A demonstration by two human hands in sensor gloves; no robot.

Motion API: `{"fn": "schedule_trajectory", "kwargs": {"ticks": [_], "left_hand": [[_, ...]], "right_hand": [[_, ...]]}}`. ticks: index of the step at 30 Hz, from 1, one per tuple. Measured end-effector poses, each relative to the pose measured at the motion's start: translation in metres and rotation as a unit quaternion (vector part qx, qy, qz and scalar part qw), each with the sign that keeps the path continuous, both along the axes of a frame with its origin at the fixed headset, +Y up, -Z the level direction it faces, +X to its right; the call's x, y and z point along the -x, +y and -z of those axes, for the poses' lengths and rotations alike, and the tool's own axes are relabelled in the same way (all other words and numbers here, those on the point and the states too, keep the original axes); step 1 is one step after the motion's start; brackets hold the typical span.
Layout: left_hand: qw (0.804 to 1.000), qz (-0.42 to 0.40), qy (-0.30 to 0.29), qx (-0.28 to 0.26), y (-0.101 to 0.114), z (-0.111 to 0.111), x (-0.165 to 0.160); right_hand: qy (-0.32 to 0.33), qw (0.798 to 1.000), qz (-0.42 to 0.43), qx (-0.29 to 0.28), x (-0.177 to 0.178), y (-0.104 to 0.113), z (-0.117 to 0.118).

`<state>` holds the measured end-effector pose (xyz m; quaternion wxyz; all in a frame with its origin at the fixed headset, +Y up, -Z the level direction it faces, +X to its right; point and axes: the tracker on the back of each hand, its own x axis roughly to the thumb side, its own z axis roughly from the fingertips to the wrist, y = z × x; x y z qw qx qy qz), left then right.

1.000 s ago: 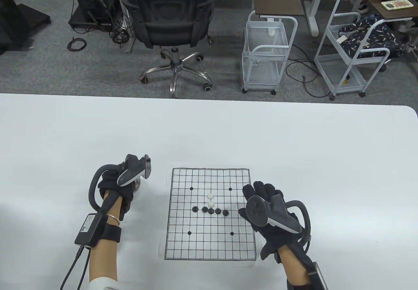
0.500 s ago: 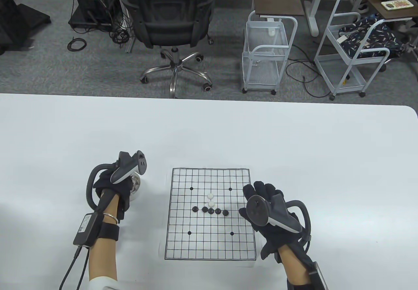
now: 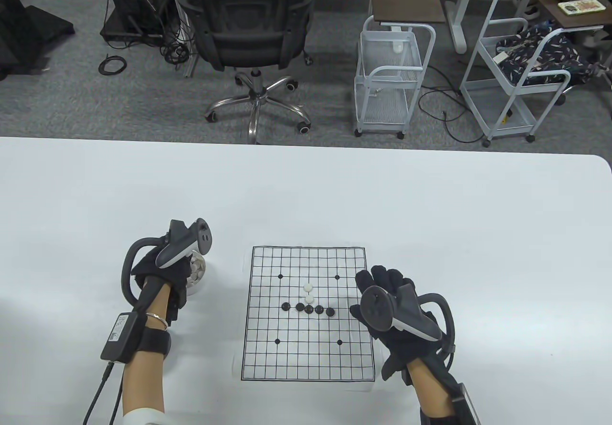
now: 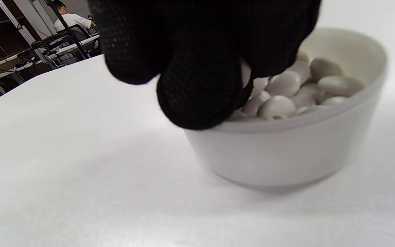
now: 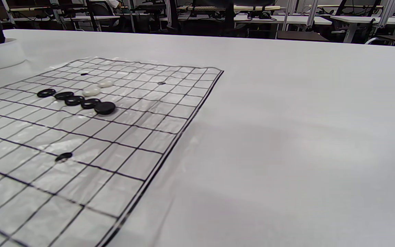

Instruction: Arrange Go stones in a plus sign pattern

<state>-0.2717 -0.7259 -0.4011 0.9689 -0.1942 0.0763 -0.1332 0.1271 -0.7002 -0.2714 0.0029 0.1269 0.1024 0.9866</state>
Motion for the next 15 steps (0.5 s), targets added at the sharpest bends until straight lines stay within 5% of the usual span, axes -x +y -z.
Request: {"fn": "schedule_trajectory", "kwargs": {"ticks": [10,15], "left_hand": [[1.0,-0.021,-0.01,0.019,0.011,-0.005,0.004],[1.0,-0.008,-0.025,-0.012,0.018,-0.009,0.004]], "right_hand": [[0.002,1.0,0.0,-0.003,0.0,0.001,0.0],[0.002,1.0,0.0,-0.003,0.0,0.001,0.0]]}}
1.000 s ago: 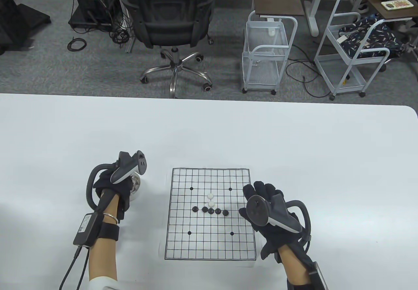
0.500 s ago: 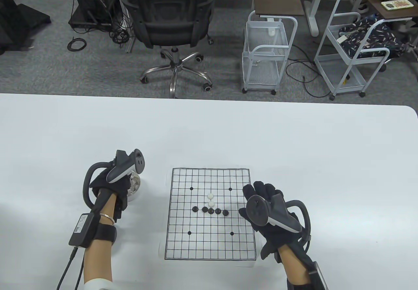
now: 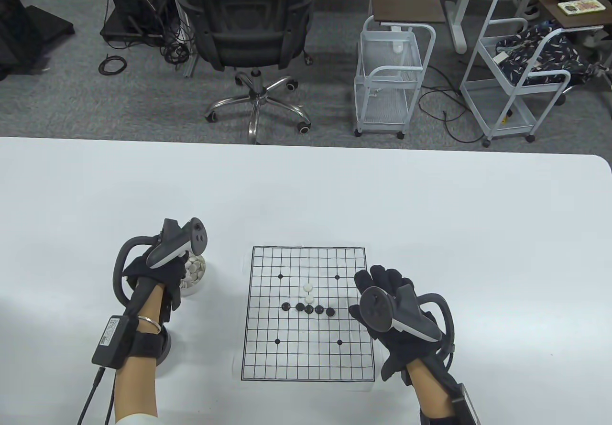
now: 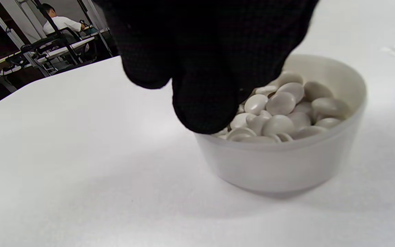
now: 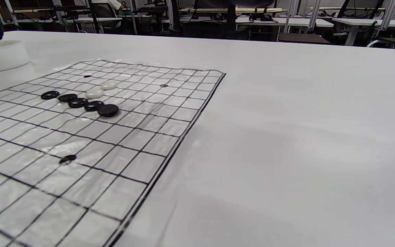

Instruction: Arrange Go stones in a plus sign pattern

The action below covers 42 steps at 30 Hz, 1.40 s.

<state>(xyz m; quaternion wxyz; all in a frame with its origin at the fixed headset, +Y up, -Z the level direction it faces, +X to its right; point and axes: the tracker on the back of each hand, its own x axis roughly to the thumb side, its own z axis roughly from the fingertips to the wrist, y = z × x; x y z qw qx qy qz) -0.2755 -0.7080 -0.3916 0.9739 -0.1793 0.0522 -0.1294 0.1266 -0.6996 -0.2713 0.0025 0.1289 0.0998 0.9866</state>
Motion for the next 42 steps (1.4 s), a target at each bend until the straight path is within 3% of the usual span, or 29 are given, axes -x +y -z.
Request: {"fn": "schedule_trajectory", "kwargs": {"ticks": [9,17,22,27,34,42], "left_hand": [[0.995,-0.054,-0.06,-0.059,0.013,-0.013,-0.017],[0.968,-0.146,-0.175,-0.104,0.025,-0.035,-0.078],[0.94,-0.195,-0.26,-0.103,0.015,-0.056,-0.137],[0.931,-0.208,-0.287,-0.08,-0.006,-0.067,-0.176],[0.926,-0.208,-0.305,-0.073,-0.023,-0.078,-0.199],[0.928,-0.159,-0.326,-0.078,-0.025,-0.091,-0.216]], "right_hand": [[0.002,1.0,0.003,-0.004,0.0,0.0,0.0],[0.002,1.0,0.005,-0.006,0.0,0.0,-0.001],[0.003,1.0,0.009,-0.01,0.0,0.0,-0.001],[0.0,1.0,0.008,-0.012,-0.001,-0.001,-0.002],[0.001,1.0,0.009,-0.018,-0.002,0.0,-0.004],[0.0,1.0,0.01,-0.02,-0.002,0.0,-0.005]]}}
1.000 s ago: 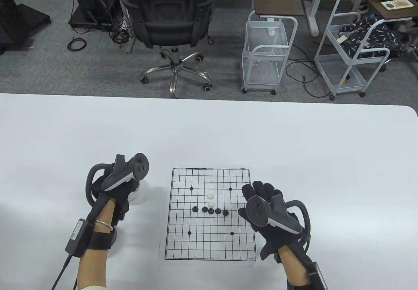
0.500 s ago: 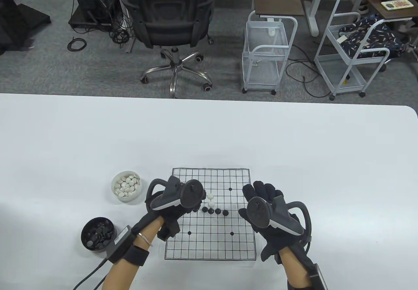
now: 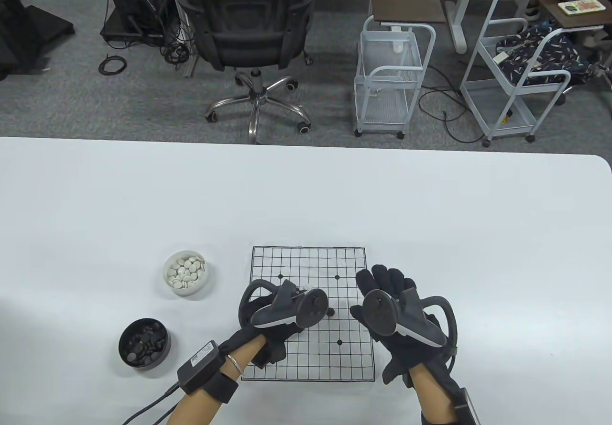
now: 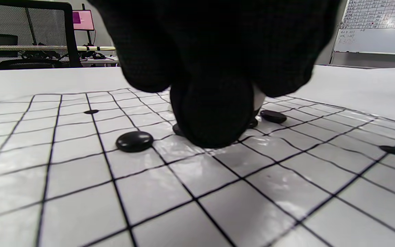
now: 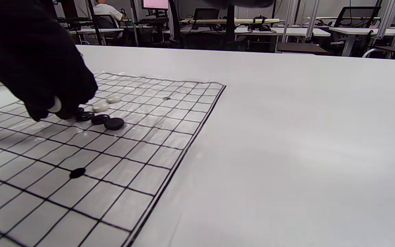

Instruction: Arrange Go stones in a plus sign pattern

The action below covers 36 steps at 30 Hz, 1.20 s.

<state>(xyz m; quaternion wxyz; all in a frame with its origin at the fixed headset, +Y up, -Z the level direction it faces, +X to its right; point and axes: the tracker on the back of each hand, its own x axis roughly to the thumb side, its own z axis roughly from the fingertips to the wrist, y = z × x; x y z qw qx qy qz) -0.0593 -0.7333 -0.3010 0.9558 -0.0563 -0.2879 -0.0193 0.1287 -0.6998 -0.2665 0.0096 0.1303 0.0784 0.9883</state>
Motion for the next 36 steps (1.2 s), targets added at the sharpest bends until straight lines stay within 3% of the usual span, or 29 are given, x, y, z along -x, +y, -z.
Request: {"fn": "schedule_trajectory", "kwargs": {"ticks": [8,25,36], "left_hand": [[1.0,0.02,-0.012,0.016,0.002,-0.002,-0.005],[0.994,0.088,0.005,-0.066,0.002,-0.01,-0.015],[0.991,0.119,0.008,-0.056,0.001,-0.013,-0.025]], "right_hand": [[0.0,1.0,0.0,0.0,0.0,0.0,0.0],[0.005,1.0,-0.001,-0.006,0.0,0.001,-0.001],[0.006,1.0,0.0,-0.006,0.0,0.0,-0.002]]}}
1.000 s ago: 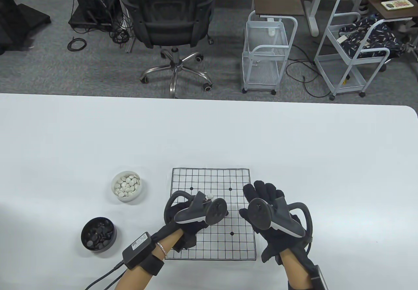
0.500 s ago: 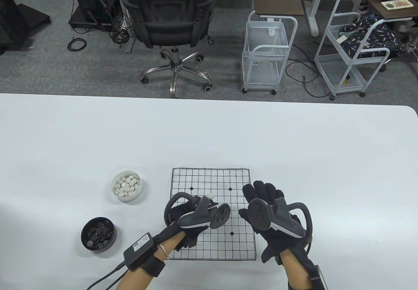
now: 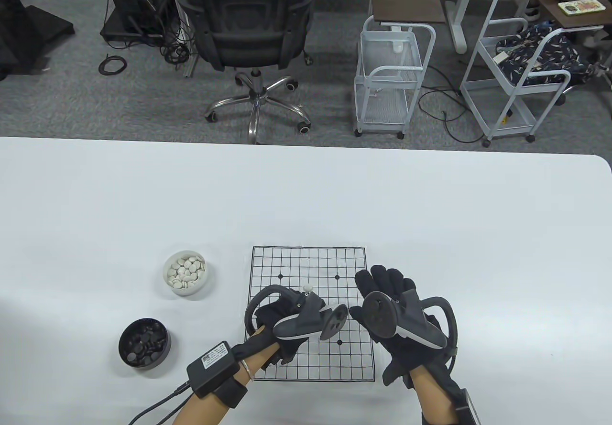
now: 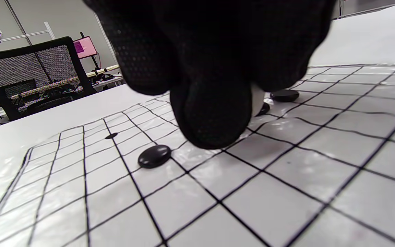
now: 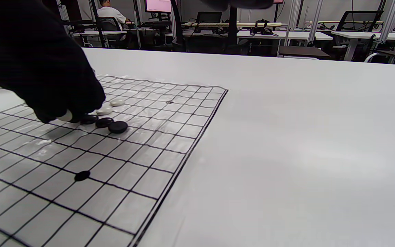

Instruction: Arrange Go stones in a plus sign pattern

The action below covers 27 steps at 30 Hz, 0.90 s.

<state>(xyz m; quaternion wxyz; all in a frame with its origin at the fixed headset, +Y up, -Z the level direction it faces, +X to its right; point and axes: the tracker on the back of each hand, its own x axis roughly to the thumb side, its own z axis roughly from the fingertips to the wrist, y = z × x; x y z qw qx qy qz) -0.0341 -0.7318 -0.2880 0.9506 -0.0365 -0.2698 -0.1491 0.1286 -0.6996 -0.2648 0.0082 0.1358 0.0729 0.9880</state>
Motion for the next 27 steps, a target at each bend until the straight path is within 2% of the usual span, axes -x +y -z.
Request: {"fn": "schedule_trajectory", "kwargs": {"ticks": [21,25,27], "left_hand": [[1.0,0.01,0.0,-0.006,0.003,-0.002,0.0],[1.0,-0.002,0.003,-0.013,0.015,-0.003,0.008],[1.0,-0.008,0.017,-0.017,0.029,0.0,0.022]], "right_hand": [[0.001,1.0,0.0,0.0,0.0,0.0,0.0],[0.0,1.0,0.003,-0.002,0.0,0.0,0.0],[0.001,1.0,0.003,-0.003,0.0,0.001,0.0]]}}
